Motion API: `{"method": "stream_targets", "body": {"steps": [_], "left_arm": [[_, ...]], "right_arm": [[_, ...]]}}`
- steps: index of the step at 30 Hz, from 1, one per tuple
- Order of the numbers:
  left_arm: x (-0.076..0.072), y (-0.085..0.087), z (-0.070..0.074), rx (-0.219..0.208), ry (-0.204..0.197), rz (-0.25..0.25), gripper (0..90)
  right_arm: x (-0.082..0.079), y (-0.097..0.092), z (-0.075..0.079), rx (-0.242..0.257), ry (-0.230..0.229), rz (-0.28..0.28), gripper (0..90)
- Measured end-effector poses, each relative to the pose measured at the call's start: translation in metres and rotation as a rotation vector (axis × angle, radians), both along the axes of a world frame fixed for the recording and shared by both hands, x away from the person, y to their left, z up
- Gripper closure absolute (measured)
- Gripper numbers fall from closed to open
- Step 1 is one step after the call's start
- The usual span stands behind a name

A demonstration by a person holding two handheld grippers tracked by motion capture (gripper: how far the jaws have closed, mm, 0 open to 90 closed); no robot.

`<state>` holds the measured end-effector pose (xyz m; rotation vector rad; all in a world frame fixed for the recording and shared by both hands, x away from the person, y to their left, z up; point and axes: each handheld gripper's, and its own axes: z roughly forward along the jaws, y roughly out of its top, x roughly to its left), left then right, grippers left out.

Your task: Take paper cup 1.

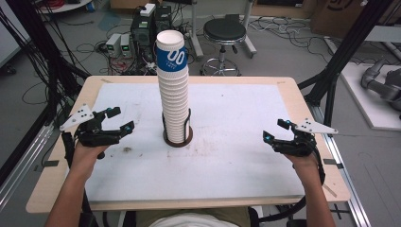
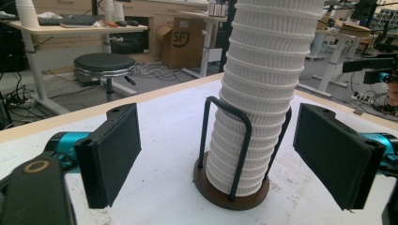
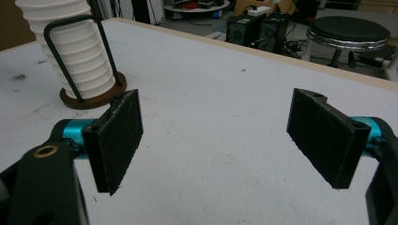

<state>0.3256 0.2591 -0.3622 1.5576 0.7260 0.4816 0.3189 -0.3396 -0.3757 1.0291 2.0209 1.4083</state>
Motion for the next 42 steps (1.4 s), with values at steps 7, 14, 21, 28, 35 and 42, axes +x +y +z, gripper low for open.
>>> {"method": "stream_targets", "body": {"steps": [7,14,21,28,35,42], "left_arm": [[0.000,-0.001,0.003,-0.010,-0.004,-0.006,15.2],[0.001,-0.007,0.004,-0.005,0.005,-0.026,15.3],[0.001,-0.014,0.005,-0.008,0.005,-0.049,15.2],[-0.002,-0.023,0.006,0.002,0.001,-0.085,15.3],[-0.001,-0.022,0.005,-0.002,0.010,-0.085,15.3],[-0.002,-0.022,0.006,-0.001,0.010,-0.089,15.3]], "right_arm": [[0.000,-0.002,0.000,0.009,0.004,-0.002,19.1],[-0.002,0.007,0.006,0.039,0.004,0.032,19.1],[0.002,0.028,0.019,0.055,0.003,0.122,19.0],[0.010,0.053,0.037,0.074,0.002,0.204,19.0],[0.029,0.084,0.065,0.097,-0.022,0.297,19.0],[0.053,0.125,0.097,0.095,-0.053,0.366,19.0]]}}
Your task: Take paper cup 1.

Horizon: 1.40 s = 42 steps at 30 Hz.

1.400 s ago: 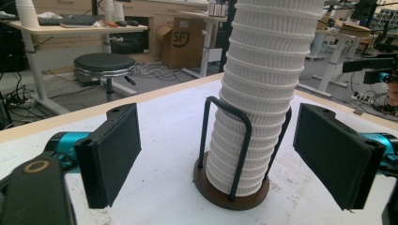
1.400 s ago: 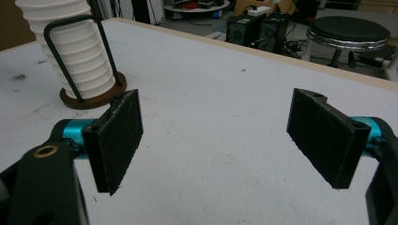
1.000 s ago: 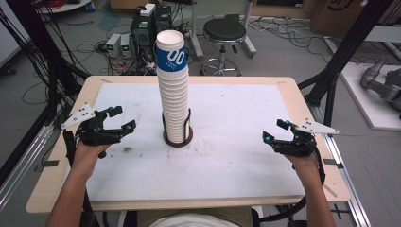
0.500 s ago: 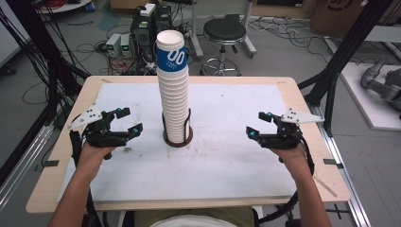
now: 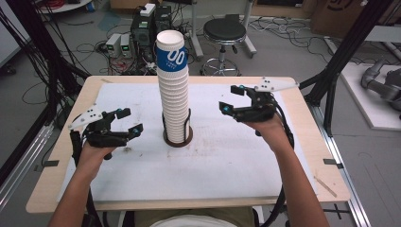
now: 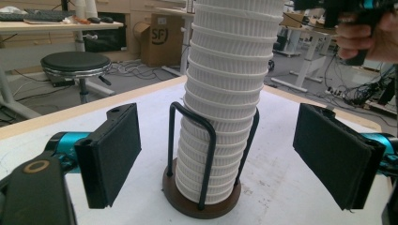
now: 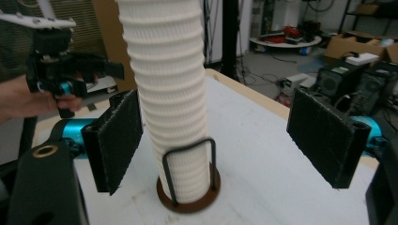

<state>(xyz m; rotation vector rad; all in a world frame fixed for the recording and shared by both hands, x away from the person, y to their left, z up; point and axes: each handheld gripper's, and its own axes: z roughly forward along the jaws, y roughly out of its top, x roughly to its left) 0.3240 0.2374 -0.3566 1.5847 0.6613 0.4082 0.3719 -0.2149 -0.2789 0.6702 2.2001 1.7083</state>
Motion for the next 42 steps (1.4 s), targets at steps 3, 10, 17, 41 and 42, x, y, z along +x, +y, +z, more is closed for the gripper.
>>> {"method": "stream_targets", "body": {"steps": [3,10,17,41,42], "left_arm": [[0.000,0.000,0.000,-0.005,0.002,0.001,15.3],[0.000,0.004,0.000,-0.013,0.005,0.000,15.3],[0.000,0.006,0.001,-0.019,0.005,-0.002,15.3],[0.000,0.006,0.022,-0.062,-0.010,-0.043,15.4],[0.001,0.006,0.028,-0.063,-0.013,-0.046,15.4]], "right_arm": [[0.006,0.012,0.008,-0.013,-0.015,0.019,19.0],[0.025,0.056,0.032,-0.020,-0.042,0.104,19.0],[0.034,0.085,0.041,-0.015,-0.042,0.142,19.0],[0.046,0.115,0.037,-0.020,-0.020,0.180,18.1],[0.046,0.116,0.037,-0.020,-0.024,0.179,18.1]]}}
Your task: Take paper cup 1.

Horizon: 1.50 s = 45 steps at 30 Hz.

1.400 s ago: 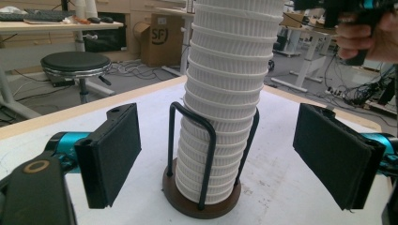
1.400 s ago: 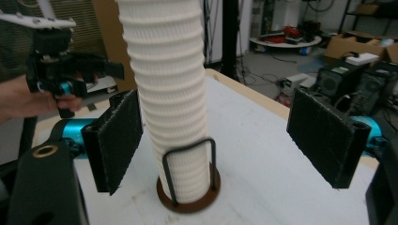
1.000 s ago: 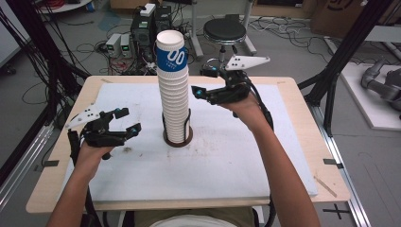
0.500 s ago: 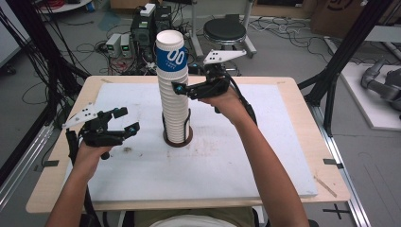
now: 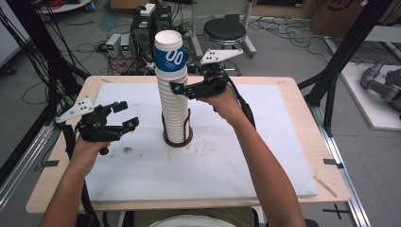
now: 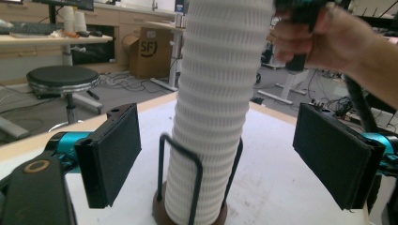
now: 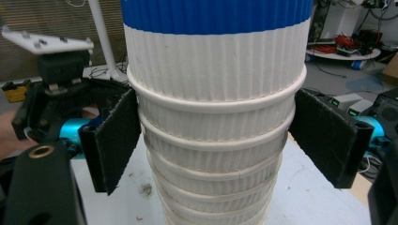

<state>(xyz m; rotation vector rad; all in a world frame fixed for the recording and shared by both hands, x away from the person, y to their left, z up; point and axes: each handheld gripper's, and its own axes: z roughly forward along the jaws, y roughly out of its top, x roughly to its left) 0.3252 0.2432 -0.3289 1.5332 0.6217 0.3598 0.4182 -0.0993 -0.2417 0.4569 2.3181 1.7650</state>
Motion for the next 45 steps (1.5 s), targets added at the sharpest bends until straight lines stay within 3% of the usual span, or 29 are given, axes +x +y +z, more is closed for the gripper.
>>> {"method": "stream_targets", "body": {"steps": [3,4,5,6,8,10,11,15,16,17,18,20,24,30,36,38,40,45], "left_arm": [[0.007,-0.004,0.021,0.013,-0.010,-0.023,15.4],[0.012,-0.008,0.036,0.019,-0.025,-0.041,15.4],[0.012,-0.008,0.036,0.019,-0.025,-0.041,15.4],[0.020,-0.012,0.053,0.013,-0.040,-0.053,15.4],[0.023,-0.014,0.061,0.011,-0.045,-0.057,15.4],[0.033,-0.022,0.083,-0.009,-0.066,-0.079,15.4],[0.033,-0.022,0.083,-0.009,-0.066,-0.079,15.4],[0.045,-0.032,0.108,-0.003,-0.081,-0.120,15.7],[0.049,-0.038,0.120,0.006,-0.093,-0.130,15.7],[0.049,-0.038,0.120,0.006,-0.093,-0.130,15.7],[0.053,-0.045,0.131,0.012,-0.105,-0.145,15.7],[0.056,-0.050,0.139,0.032,-0.119,-0.151,15.7],[0.059,-0.059,0.148,0.039,-0.121,-0.155,15.7],[0.071,-0.086,0.159,0.114,-0.114,-0.152,15.7],[0.081,-0.102,0.160,0.139,-0.098,-0.155,15.7],[0.082,-0.103,0.160,0.139,-0.094,-0.163,17.4],[0.082,-0.103,0.160,0.143,-0.105,-0.152,24.8],[0.081,-0.104,0.163,0.152,-0.101,-0.145,26.3]], "right_arm": [[0.000,0.000,0.000,0.000,-0.005,0.005,18.2],[0.000,0.000,0.000,-0.002,0.000,0.004,18.2],[0.000,0.000,0.000,-0.002,0.000,0.004,18.2],[0.000,-0.001,0.000,-0.003,0.003,0.005,18.2],[0.000,-0.001,0.000,-0.003,0.002,0.005,18.3],[0.000,-0.001,0.001,-0.005,0.004,0.005,18.3],[0.000,-0.001,0.001,-0.005,0.004,0.005,18.3],[0.000,-0.001,0.001,-0.008,0.007,0.005,18.3],[0.000,-0.001,0.001,-0.006,0.006,0.005,18.4],[0.001,-0.001,0.001,-0.007,0.007,0.005,18.4],[0.001,-0.001,0.001,-0.006,0.010,0.005,18.4],[0.001,-0.001,0.002,-0.011,0.014,0.008,18.4],[0.001,0.000,0.003,-0.015,0.009,0.008,18.3],[0.001,0.000,0.003,-0.021,0.013,0.011,18.4],[0.001,0.000,0.005,-0.036,0.032,0.022,18.3],[0.001,0.001,0.005,-0.038,0.032,0.020,18.3],[0.001,0.001,0.005,-0.038,0.032,0.022,18.4],[0.001,0.001,0.005,-0.038,0.034,0.020,18.4]]}}
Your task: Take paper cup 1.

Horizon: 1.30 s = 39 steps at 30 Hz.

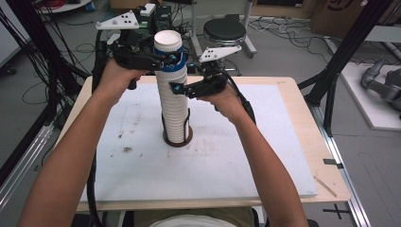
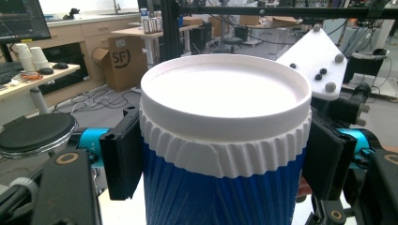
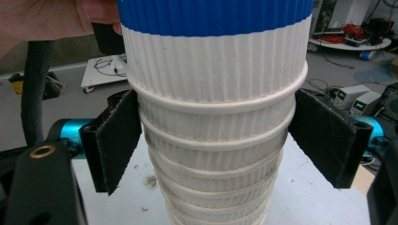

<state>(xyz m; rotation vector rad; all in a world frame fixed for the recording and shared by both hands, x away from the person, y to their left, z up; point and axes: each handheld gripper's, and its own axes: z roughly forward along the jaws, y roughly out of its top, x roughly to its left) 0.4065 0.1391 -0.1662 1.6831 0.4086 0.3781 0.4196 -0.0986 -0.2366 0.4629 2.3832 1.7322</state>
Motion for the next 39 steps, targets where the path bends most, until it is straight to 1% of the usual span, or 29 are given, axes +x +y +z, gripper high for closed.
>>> {"method": "stream_targets", "body": {"steps": [1,2,4,5,7,8,9,10,11,13,15,18,21,23,24,25,27,28,29,30,31,32,33,34,35,36,37,38,39], "left_arm": [[-0.001,0.001,0.003,-0.038,-0.011,0.002,26.6],[-0.001,0.001,0.003,-0.038,-0.011,0.002,26.8],[-0.001,0.004,0.010,-0.084,-0.015,-0.005,26.9],[-0.001,0.006,0.016,-0.087,-0.017,0.000,26.9],[-0.003,0.009,0.024,-0.102,-0.024,0.005,26.9],[-0.003,0.009,0.024,-0.102,-0.024,0.005,26.8],[-0.006,0.013,0.033,-0.134,-0.039,0.013,26.8],[-0.007,0.016,0.037,-0.153,-0.044,0.018,26.8],[-0.007,0.016,0.037,-0.153,-0.044,0.018,26.8],[-0.011,0.026,0.048,-0.204,-0.058,0.030,26.8],[-0.013,0.029,0.051,-0.210,-0.066,0.034,26.8],[-0.020,0.046,0.061,-0.238,-0.086,0.053,26.8],[-0.023,0.055,0.062,-0.250,-0.091,0.061,26.8],[-0.028,0.071,0.061,-0.255,-0.098,0.081,26.8],[-0.028,0.071,0.061,-0.255,-0.098,0.081,26.8],[-0.032,0.080,0.056,-0.239,-0.101,0.097,26.8],[-0.036,0.089,0.047,-0.221,-0.101,0.110,26.8],[-0.036,0.089,0.047,-0.221,-0.101,0.110,26.8],[-0.039,0.096,0.035,-0.211,-0.094,0.118,26.8],[-0.039,0.096,0.035,-0.211,-0.094,0.118,26.8],[-0.044,0.103,0.021,-0.194,-0.084,0.129,26.8],[-0.044,0.103,0.021,-0.194,-0.084,0.129,26.8],[-0.047,0.105,0.013,-0.188,-0.080,0.129,26.8],[-0.050,0.107,0.002,-0.177,-0.071,0.125,26.8],[-0.056,0.109,-0.015,-0.157,-0.067,0.124,26.8],[-0.056,0.109,-0.015,-0.157,-0.067,0.124,26.8],[-0.062,0.109,-0.030,-0.149,-0.064,0.117,26.8],[-0.062,0.109,-0.030,-0.149,-0.064,0.117,26.8],[-0.064,0.109,-0.037,-0.144,-0.062,0.117,26.8]], "right_arm": [[0.000,0.000,0.000,-0.001,0.000,0.002,18.4],[0.000,0.000,0.000,-0.001,-0.002,0.003,18.4],[0.001,0.001,0.000,0.003,-0.018,0.000,18.5],[0.000,0.001,0.000,0.001,-0.001,0.000,18.4],[0.000,0.000,0.000,-0.002,-0.001,0.000,18.5],[0.000,0.000,0.000,-0.002,-0.001,0.000,18.5],[0.000,0.000,0.000,-0.002,0.000,-0.004,18.4],[0.001,0.000,0.000,0.003,0.009,-0.004,18.4],[0.001,-0.001,-0.001,0.002,0.009,-0.004,18.3],[0.001,0.000,-0.001,0.004,0.009,-0.005,18.3],[0.001,0.000,-0.001,0.000,0.009,-0.005,18.2],[0.001,-0.001,-0.001,-0.002,0.008,-0.009,18.2],[0.001,0.000,-0.001,-0.002,0.008,-0.007,18.1],[0.001,0.000,-0.001,-0.002,0.016,-0.011,17.9],[0.001,0.000,-0.001,-0.002,0.016,-0.011,17.9],[0.000,0.000,-0.001,-0.002,0.012,-0.011,17.3],[-0.001,-0.001,-0.001,-0.020,0.002,-0.016,15.7],[-0.002,-0.001,-0.001,-0.029,-0.003,-0.021,15.0],[-0.003,-0.001,-0.001,-0.039,-0.001,-0.016,14.6],[-0.003,-0.001,-0.001,-0.039,-0.001,-0.016,14.6],[-0.004,-0.004,-0.002,-0.042,0.000,-0.015,14.6],[-0.006,-0.006,-0.002,-0.047,-0.005,-0.008,14.6],[-0.007,-0.009,-0.003,-0.047,-0.010,0.000,14.6],[-0.009,-0.013,-0.005,-0.052,-0.008,0.013,14.6],[-0.011,-0.015,-0.006,-0.066,-0.015,0.012,14.6],[-0.011,-0.015,-0.006,-0.066,-0.015,0.012,14.6],[-0.015,-0.022,-0.009,-0.093,-0.028,0.007,14.6],[-0.017,-0.025,-0.010,-0.102,-0.028,0.005,14.6],[-0.020,-0.028,-0.012,-0.107,-0.032,-0.003,14.6]]}}
